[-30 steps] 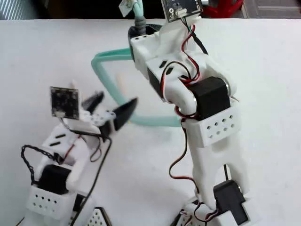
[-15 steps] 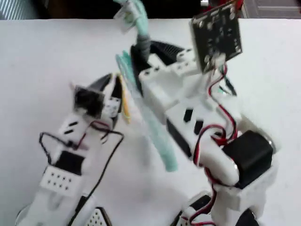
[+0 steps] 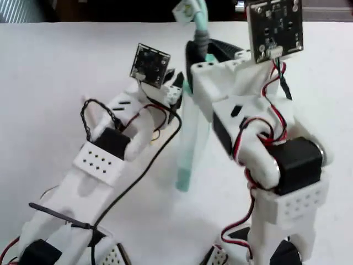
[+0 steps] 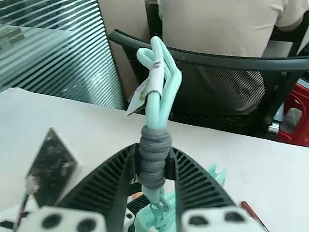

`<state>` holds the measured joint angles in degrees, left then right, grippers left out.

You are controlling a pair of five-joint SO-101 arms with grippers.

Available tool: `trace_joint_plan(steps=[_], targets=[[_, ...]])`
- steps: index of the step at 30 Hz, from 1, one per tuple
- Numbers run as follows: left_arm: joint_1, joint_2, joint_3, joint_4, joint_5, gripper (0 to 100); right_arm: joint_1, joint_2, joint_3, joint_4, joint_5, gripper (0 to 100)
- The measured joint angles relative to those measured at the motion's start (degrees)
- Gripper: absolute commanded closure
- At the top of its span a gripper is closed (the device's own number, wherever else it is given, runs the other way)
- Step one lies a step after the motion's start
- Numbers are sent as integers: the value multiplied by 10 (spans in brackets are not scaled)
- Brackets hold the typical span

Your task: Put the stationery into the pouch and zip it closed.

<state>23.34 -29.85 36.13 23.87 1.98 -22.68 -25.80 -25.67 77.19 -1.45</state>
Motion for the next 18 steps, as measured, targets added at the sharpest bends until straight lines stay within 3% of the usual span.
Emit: trace_joint_plan(steps=[9, 11, 15, 18], targets=[[1, 0, 27, -65, 0, 924, 37, 1, 158, -183, 0, 980], [1, 0, 36, -65, 0, 915, 35, 1, 182, -215, 8, 980], [-5, -15, 48, -49, 0, 790, 36, 1, 220, -273, 30, 980], [-6, -66, 48, -4, 0, 788, 38, 1, 251, -311, 35, 980]])
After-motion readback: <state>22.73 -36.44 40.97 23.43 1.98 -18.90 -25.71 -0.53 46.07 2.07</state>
